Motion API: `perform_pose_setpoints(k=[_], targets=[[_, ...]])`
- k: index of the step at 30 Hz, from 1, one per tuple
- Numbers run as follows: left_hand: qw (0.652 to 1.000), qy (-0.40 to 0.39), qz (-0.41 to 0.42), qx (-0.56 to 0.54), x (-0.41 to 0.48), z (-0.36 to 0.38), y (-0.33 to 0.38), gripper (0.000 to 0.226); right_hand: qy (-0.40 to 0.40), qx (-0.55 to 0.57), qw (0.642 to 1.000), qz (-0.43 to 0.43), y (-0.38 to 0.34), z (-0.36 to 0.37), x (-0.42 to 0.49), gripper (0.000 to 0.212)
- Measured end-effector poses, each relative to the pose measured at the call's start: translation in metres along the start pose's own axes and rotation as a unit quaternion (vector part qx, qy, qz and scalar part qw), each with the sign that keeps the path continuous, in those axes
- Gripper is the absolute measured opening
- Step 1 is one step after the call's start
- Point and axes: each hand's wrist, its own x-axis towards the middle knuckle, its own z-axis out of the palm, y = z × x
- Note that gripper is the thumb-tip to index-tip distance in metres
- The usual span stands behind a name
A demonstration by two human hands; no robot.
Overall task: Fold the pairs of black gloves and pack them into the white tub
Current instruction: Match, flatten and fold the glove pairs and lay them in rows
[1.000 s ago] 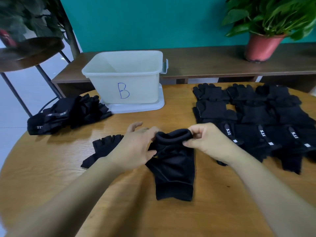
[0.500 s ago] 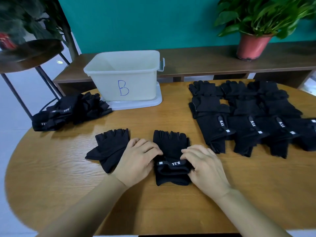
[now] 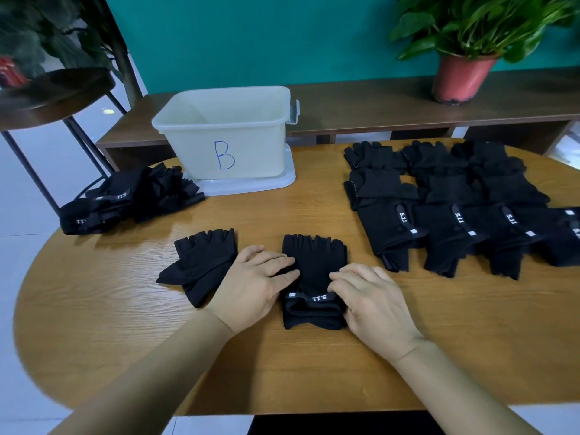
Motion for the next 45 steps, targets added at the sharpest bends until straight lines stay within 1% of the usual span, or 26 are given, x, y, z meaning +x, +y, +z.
perform_pose_setpoints(k=[2,4,5,7,9,10,11,12,13,15,16,17,18,19,21,23,24,27,31,36,38,39,41,43,44,45], targets=[[1.0,-0.014,0.01,0.004,-0.002,-0.001,0.0,0.046,-0.002,0.005,1.0,0.005,0.002,-0.001,-0.001,0.045],[1.0,-0.025,0.0,0.001,-0.006,-0.005,-0.003,0.056,0.001,0.009,1.0,0.022,0.004,-0.003,-0.004,0.041],[0.999,-0.025,-0.022,-0.018,-0.008,-0.007,-0.005,0.061,0.008,0.014,0.999,0.041,0.004,-0.004,-0.004,0.037],[0.989,0.005,-0.101,-0.103,-0.008,-0.017,-0.007,0.067,0.043,0.045,0.993,0.101,0.001,-0.008,0.001,0.031],[0.96,0.043,-0.185,-0.205,0.002,-0.026,-0.002,0.065,0.083,0.091,0.981,0.153,-0.007,-0.014,0.016,0.031],[0.942,0.053,-0.218,-0.248,0.01,-0.029,0.002,0.061,0.085,0.102,0.977,0.165,-0.012,-0.016,0.026,0.03],[0.927,0.057,-0.244,-0.281,0.019,-0.029,0.008,0.055,0.058,0.101,0.978,0.17,-0.018,-0.018,0.037,0.03],[0.914,0.054,-0.264,-0.303,0.029,-0.028,0.015,0.051,0.0,0.092,0.981,0.171,-0.025,-0.018,0.047,0.035],[0.906,0.041,-0.277,-0.316,0.037,-0.026,0.022,0.048,-0.072,0.084,0.979,0.171,-0.03,-0.016,0.053,0.043],[0.906,-0.015,-0.284,-0.313,0.045,-0.015,0.034,0.048,-0.223,0.06,0.955,0.184,-0.038,-0.005,0.058,0.059],[0.912,-0.055,-0.284,-0.291,0.045,-0.008,0.038,0.052,-0.273,0.037,0.942,0.191,-0.039,0.002,0.056,0.062],[0.918,-0.101,-0.285,-0.255,0.043,-0.001,0.04,0.058,-0.298,0.014,0.934,0.195,-0.039,0.008,0.052,0.063],[0.924,-0.144,-0.286,-0.21,0.04,0.005,0.04,0.068,-0.31,-0.005,0.93,0.198,-0.038,0.014,0.049,0.063],[0.928,-0.171,-0.284,-0.167,0.036,0.009,0.039,0.079,-0.312,-0.016,0.928,0.202,-0.036,0.018,0.046,0.063],[0.937,-0.188,-0.275,-0.109,0.03,0.01,0.036,0.1,-0.304,-0.02,0.929,0.21,-0.034,0.023,0.044,0.068],[0.941,-0.202,-0.262,-0.069,0.028,0.01,0.034,0.111,-0.29,-0.008,0.931,0.22,-0.033,0.027,0.041,0.083],[0.941,-0.206,-0.262,-0.057,0.028,0.01,0.034,0.112,-0.286,-0.003,0.932,0.225,-0.032,0.028,0.04,0.084],[0.937,-0.212,-0.276,-0.039,0.031,0.01,0.036,0.105,-0.287,-0.003,0.923,0.254,-0.032,0.027,0.04,0.069],[0.929,-0.214,-0.3,-0.02,0.032,0.012,0.038,0.106,-0.272,-0.017,0.918,0.289,-0.036,0.024,0.038,0.067],[0.916,-0.198,-0.35,0.001,0.024,0.009,0.044,0.106,-0.23,0.012,0.914,0.333,-0.035,0.021,0.031,0.067],[0.912,-0.174,-0.371,-0.011,0.016,0.001,0.043,0.103,-0.183,0.089,0.924,0.323,-0.031,0.015,0.022,0.066],[0.915,-0.144,-0.377,-0.026,0.012,-0.005,0.042,0.1,-0.139,0.139,0.927,0.319,-0.03,0.01,0.015,0.066],[0.928,-0.048,-0.364,-0.061,0.003,-0.019,0.041,0.089,-0.043,0.206,0.924,0.319,-0.027,-0.003,0.002,0.069],[0.944,0.029,-0.305,-0.123,-0.005,-0.031,0.047,0.072,0.022,0.226,0.918,0.324,-0.027,-0.012,-0.01,0.074],[0.951,0.044,-0.264,-0.156,-0.009,-0.036,0.052,0.063,0.038,0.225,0.918,0.324,-0.028,-0.015,-0.015,0.073],[0.959,0.042,-0.222,-0.171,-0.014,-0.038,0.056,0.055,0.044,0.223,0.919,0.321,-0.03,-0.016,-0.019,0.069]])
